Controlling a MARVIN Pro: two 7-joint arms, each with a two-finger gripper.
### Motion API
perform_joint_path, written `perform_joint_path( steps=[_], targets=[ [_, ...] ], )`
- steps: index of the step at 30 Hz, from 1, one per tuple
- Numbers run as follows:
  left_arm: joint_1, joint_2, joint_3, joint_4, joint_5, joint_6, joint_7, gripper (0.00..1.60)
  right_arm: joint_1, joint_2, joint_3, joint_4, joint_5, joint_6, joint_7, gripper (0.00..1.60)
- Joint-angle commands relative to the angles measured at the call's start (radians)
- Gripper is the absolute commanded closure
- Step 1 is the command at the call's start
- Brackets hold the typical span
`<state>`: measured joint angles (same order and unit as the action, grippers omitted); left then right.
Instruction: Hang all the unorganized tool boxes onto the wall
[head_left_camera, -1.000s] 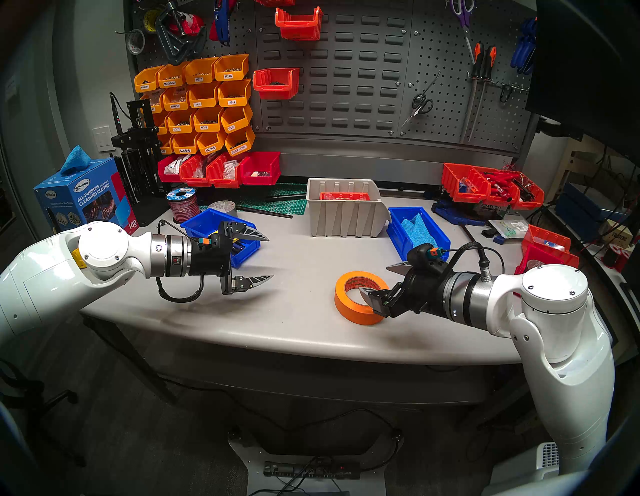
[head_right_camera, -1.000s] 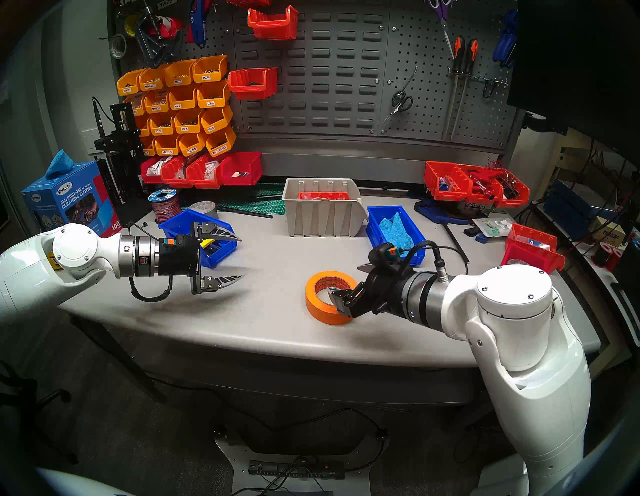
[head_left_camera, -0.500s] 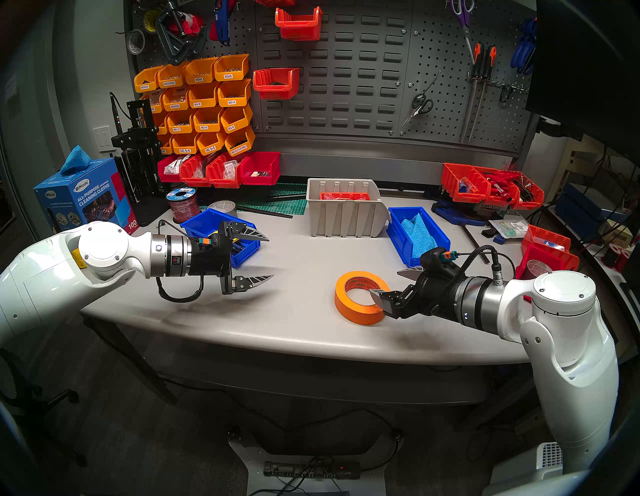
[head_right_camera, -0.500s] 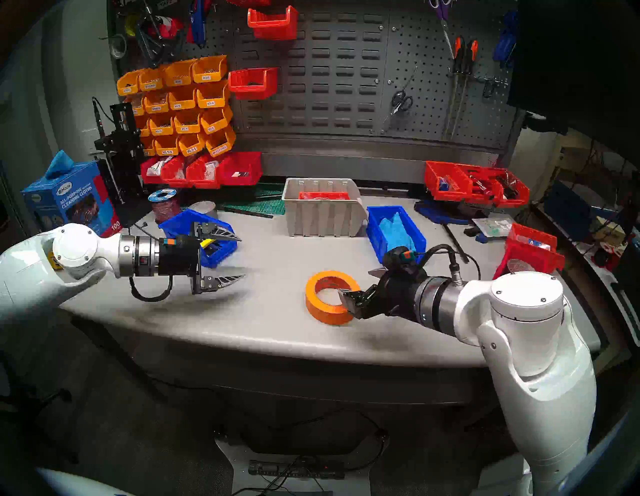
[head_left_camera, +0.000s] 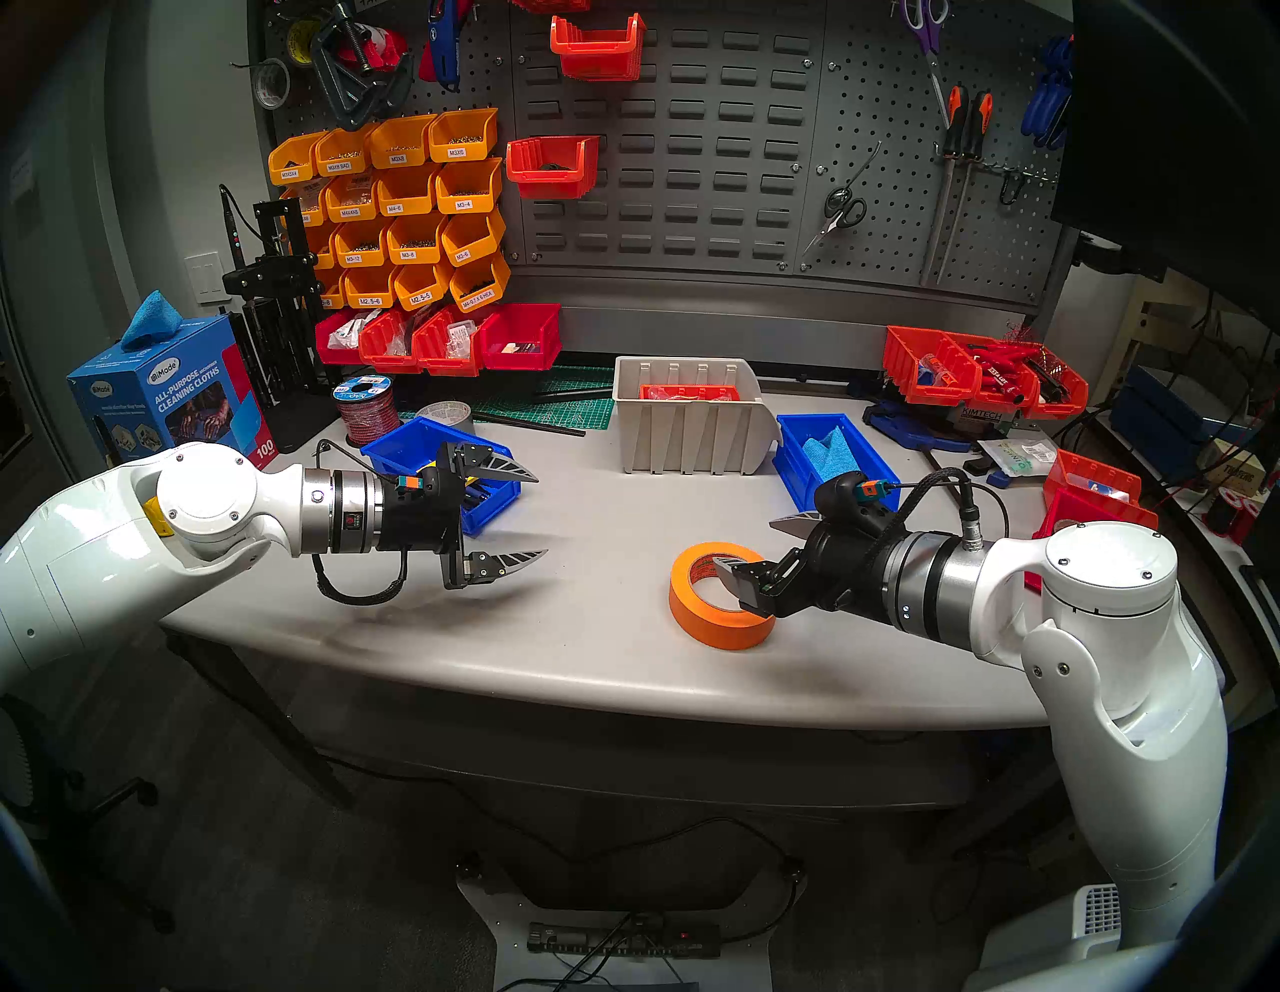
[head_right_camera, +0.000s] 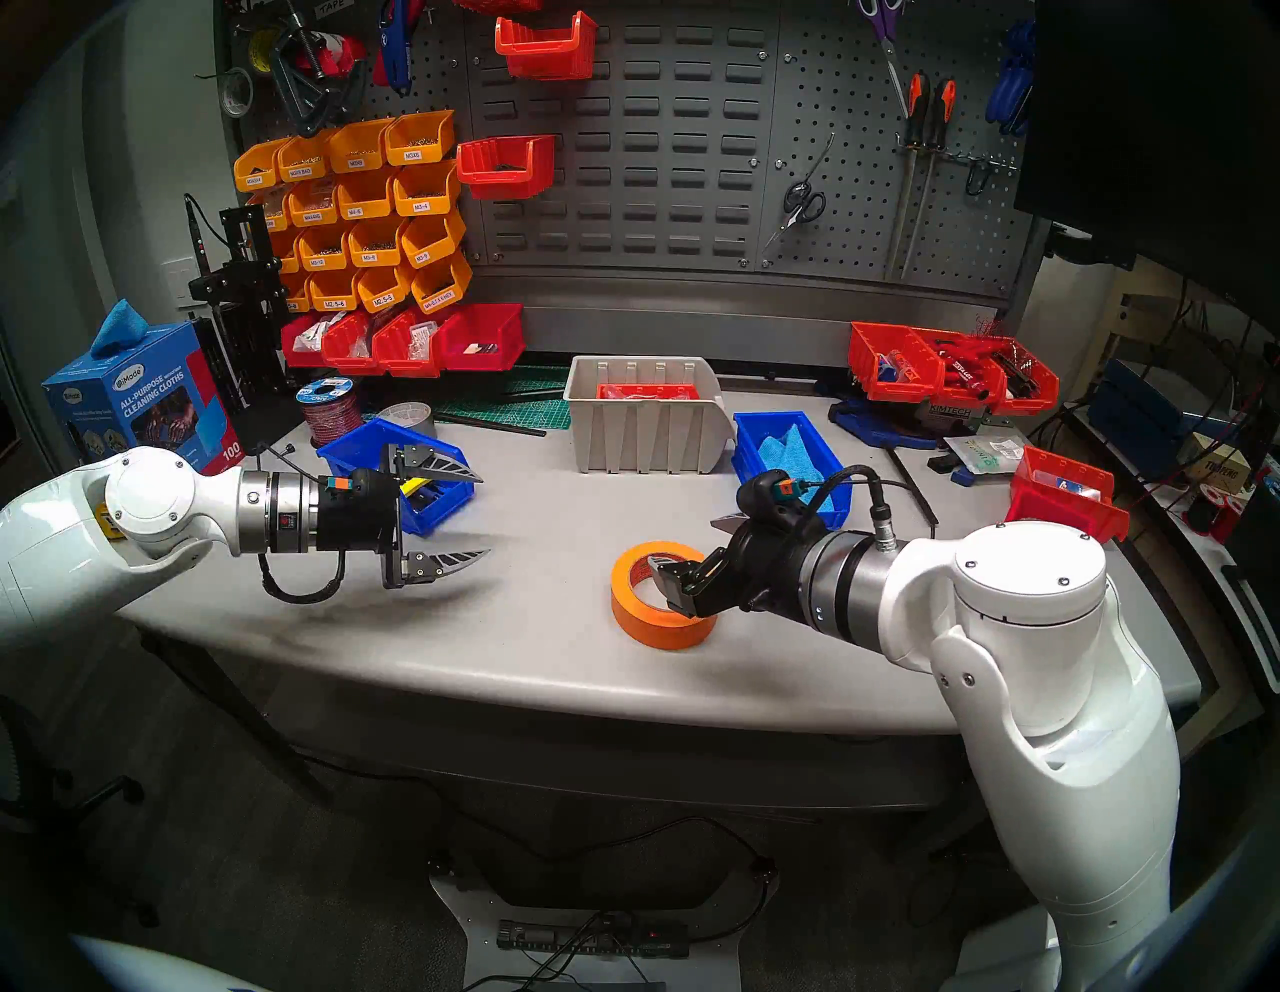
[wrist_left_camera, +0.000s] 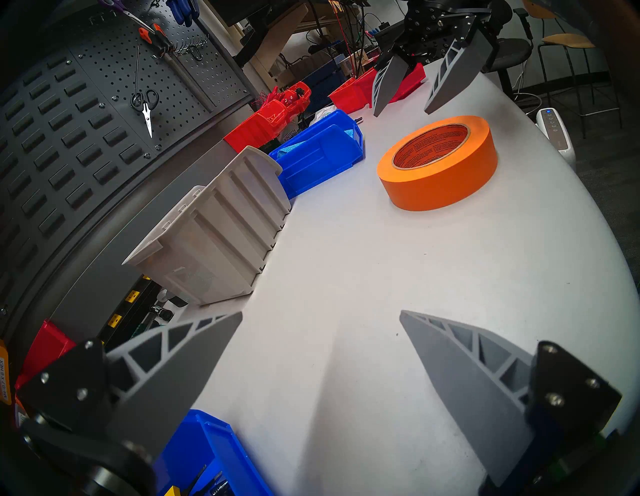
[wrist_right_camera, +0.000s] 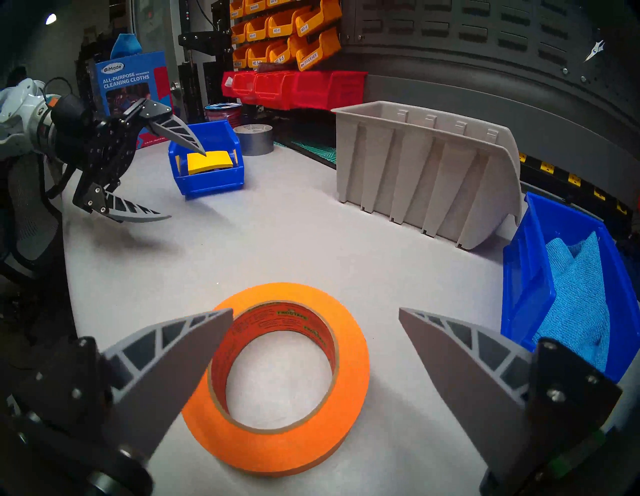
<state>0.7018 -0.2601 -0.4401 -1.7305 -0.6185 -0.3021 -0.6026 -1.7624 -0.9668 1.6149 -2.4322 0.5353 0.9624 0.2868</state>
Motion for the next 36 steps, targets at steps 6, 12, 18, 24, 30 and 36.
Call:
perform_joint_path(
  steps=[6, 12, 18, 24, 30, 36],
  targets=[
    [-0.01, 0.001, -0.009, -0.002, -0.001, 0.0, -0.001, 0.0, 0.139, 0.037, -0.09, 0.036, 0.076, -0.002, -0.12, 0.0],
    [-0.01, 0.001, -0.009, -0.002, -0.001, 0.0, -0.001, 0.0, 0.159, 0.068, -0.131, 0.077, 0.136, -0.002, -0.176, 0.0],
    [-0.01, 0.001, -0.009, -0.002, -0.001, 0.0, -0.002, 0.0, 0.174, 0.097, -0.172, 0.087, 0.219, -0.002, -0.249, 0.0],
    [-0.01, 0.001, -0.009, -0.002, -0.001, 0.0, -0.002, 0.0, 0.184, 0.144, -0.201, 0.074, 0.306, -0.002, -0.329, 0.0],
    [-0.01, 0.001, -0.009, -0.002, -0.001, 0.0, -0.002, 0.0, 0.19, 0.194, -0.212, 0.064, 0.404, -0.002, -0.406, 0.0],
    [-0.01, 0.001, -0.009, -0.002, -0.001, 0.0, -0.002, 0.0, 0.184, 0.256, -0.212, 0.051, 0.513, -0.002, -0.487, 0.0]
  ],
)
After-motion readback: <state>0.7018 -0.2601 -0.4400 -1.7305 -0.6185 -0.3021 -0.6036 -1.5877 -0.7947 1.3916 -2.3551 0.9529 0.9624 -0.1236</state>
